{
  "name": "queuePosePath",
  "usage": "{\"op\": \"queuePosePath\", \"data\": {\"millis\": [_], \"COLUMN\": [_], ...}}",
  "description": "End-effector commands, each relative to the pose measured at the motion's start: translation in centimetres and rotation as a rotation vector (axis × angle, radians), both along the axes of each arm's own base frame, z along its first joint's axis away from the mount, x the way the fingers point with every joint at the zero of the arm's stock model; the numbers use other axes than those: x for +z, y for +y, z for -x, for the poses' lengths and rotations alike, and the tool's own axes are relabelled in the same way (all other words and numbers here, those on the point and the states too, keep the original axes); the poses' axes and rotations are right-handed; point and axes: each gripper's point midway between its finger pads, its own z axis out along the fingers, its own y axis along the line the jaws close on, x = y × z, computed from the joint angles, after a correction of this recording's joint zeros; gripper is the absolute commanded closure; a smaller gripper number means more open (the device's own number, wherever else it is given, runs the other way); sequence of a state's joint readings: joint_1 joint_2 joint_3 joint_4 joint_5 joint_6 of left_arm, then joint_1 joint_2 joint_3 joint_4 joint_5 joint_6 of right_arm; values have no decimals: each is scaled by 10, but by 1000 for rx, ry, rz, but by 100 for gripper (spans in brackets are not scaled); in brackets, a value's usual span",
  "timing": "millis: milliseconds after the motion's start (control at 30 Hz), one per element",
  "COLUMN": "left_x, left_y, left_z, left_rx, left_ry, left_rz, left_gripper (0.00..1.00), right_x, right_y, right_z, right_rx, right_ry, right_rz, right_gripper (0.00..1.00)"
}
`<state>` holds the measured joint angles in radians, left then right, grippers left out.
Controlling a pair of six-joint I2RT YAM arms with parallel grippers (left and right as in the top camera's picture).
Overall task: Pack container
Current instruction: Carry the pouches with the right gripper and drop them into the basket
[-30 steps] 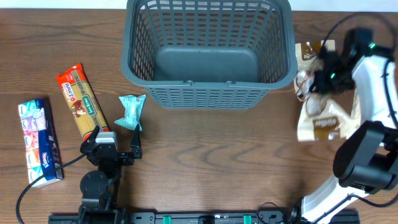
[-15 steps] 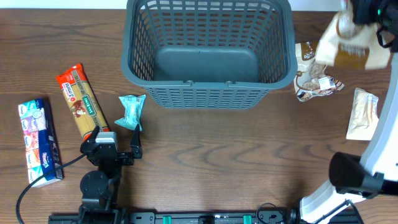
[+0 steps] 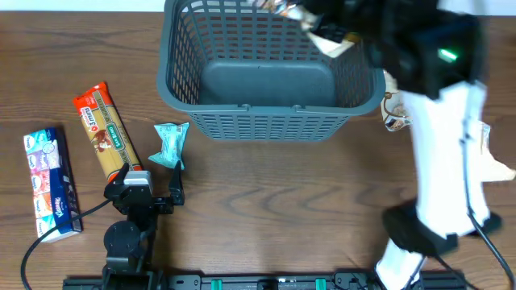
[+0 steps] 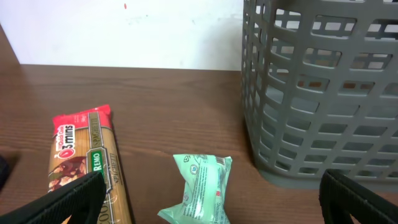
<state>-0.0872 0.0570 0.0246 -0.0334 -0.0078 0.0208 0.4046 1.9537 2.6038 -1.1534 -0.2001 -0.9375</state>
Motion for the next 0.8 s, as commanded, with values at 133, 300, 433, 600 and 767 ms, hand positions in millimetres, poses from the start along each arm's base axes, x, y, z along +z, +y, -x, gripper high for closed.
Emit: {"op": "queuePosePath", "data": {"millis": [133, 300, 433, 600, 767], "left_x": [-18, -18, -18, -18, -18], "left_y": [5, 5, 5, 5, 5], "left_z": [1, 1, 1, 1, 1], "left_rx": [37, 37, 37, 37, 37], "left_ry": [54, 54, 54, 54, 54], "left_rz": [50, 50, 50, 50, 50], "left_gripper": [2, 1, 1, 1, 2], "right_x": [-164, -258, -294, -277, -213], "right_y": [43, 52, 52, 49, 32], "right_z": [-38, -27, -16, -15, -9], "right_rx": [235, 229, 237, 195, 88], "right_ry": [275, 559, 669, 669, 604], "right_rz": [215, 269, 308, 274, 193], "right_gripper": [99, 99, 93, 23, 1]}}
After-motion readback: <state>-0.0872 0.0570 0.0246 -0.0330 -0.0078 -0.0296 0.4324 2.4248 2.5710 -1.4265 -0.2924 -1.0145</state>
